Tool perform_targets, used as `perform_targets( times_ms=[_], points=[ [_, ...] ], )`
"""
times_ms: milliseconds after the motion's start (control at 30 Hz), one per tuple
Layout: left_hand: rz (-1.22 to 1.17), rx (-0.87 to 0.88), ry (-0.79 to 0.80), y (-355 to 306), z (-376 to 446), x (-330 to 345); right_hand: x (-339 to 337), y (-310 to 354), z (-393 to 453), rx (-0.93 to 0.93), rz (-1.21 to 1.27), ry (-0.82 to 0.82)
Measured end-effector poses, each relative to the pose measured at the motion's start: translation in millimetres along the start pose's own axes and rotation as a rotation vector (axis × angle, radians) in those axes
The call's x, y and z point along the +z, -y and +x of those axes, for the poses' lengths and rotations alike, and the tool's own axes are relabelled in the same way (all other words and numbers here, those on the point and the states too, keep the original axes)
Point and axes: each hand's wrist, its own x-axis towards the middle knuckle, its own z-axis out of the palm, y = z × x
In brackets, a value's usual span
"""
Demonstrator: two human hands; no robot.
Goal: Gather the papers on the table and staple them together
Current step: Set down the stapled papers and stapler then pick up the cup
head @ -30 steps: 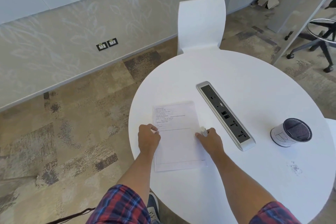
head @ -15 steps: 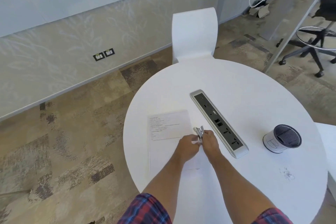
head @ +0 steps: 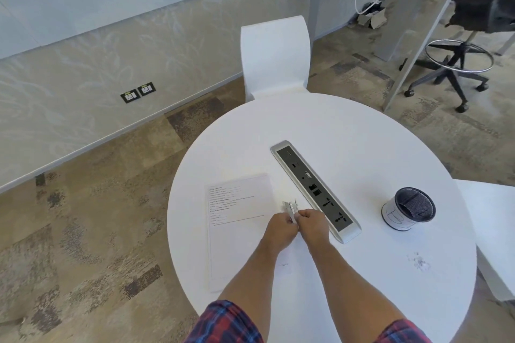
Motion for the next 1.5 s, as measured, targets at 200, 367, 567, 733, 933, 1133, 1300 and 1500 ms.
perform_targets(
  times_ms=[200, 367, 567, 733, 933, 1133, 1300, 1500],
  points=[
    [0.042, -0.029, 0.021, -6, -5, 7, -1, -5, 3, -0.037, -0.114, -0.005],
    [0.066, -0.043, 0.032, -12, -9, 3, -4, -5, 2, -0.08, -0.141, -0.015],
    [0.145, -0.07, -0.025, -21, -14, 1, -7, -7, 5, -0.082, -0.17, -0.002],
    [0.232, -0.053, -0.162, -30, -26, 6, -8, -12, 1, -0.131, -0.152, -0.021],
    [0.345, 0.209, -0.278, -48, -37, 18, -40, -13, -24, -0.263, -0.118, -0.179],
    [0.41, 0.418, -0.249, -74, -49, 48, -95, -22, -44, -0.447, -0.301, -0.405],
    [0.528, 0.565, -0.176, -94, -53, 82, -133, -47, -50, -0.445, -0.315, -0.519],
    [0.572, 0.664, -0.134, -109, -50, 118, -176, -68, -53, -0.363, -0.3, -0.621]
  ],
)
